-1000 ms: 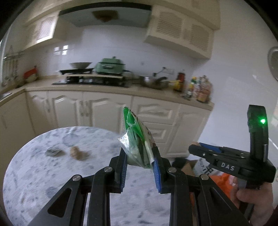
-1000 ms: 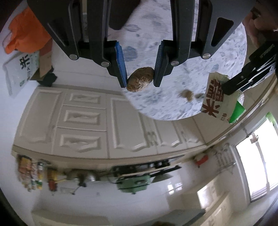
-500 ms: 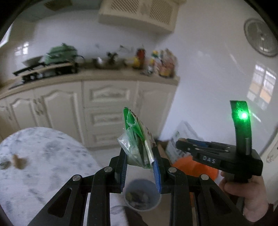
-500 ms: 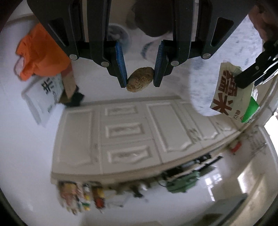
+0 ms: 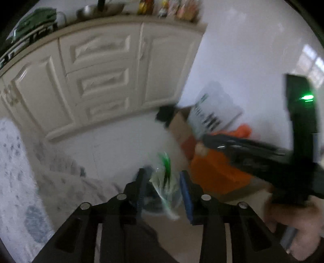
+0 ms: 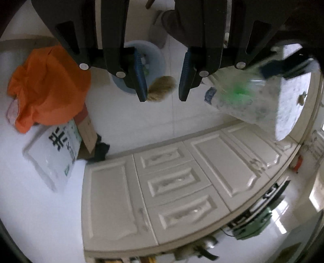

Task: Collect trash
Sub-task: 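Lift both held items and carry them over the blue bin, then open both tools to drop the printed bag and bread roll into the bin, then bring both open tools back to the last trash on the table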

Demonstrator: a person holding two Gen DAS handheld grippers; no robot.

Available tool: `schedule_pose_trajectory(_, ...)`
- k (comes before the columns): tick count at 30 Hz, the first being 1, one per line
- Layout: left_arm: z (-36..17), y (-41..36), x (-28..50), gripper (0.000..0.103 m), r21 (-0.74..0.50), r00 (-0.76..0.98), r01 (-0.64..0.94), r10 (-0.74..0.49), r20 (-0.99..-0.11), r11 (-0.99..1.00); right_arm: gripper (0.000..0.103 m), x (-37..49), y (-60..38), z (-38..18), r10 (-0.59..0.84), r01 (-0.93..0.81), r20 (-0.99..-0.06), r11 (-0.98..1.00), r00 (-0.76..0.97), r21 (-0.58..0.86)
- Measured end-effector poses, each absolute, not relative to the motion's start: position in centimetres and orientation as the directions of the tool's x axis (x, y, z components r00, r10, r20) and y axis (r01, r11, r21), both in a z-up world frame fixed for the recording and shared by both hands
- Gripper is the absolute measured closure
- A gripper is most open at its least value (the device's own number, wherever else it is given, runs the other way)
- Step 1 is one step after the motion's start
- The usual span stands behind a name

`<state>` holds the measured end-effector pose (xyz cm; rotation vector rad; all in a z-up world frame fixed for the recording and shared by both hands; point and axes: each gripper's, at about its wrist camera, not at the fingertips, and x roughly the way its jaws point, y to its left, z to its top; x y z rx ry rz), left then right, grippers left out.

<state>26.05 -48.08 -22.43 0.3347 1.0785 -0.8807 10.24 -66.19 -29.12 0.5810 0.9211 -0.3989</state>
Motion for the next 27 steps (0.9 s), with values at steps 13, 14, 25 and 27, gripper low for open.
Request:
schedule_pose_trajectory(13,-17.6,-48.7,24.3,0.002,-0.079,0.328,0.763,-0.49,-0.807,0.641,0.0,8.1,-66.8,-30.0,-0.1,0.632,-0.844,0.711,0.526,0.31)
schedule_pose_trajectory(14,-17.0,-48.6,24.1,0.002,-0.077,0.34,0.757,-0.492,-0.802,0.649,0.0,8.0,-66.5,-29.7,-0.102,0.63,-0.842,0.712,0.529,0.31)
schedule_pose_trajectory(25,-13.0,-35.2,19.8,0.001,-0.08,0.447,0.719,-0.548,-0.707,0.69,0.0,9.1,-62.8,-25.1,-0.119,0.572,-0.8,0.761,0.588,0.307)
schedule_pose_trajectory(27,-12.4,-33.1,19.1,0.001,-0.091,0.464,0.706,-0.556,-0.689,0.702,0.0,9.6,-61.6,-23.8,-0.12,0.548,-0.786,0.779,0.606,0.304)
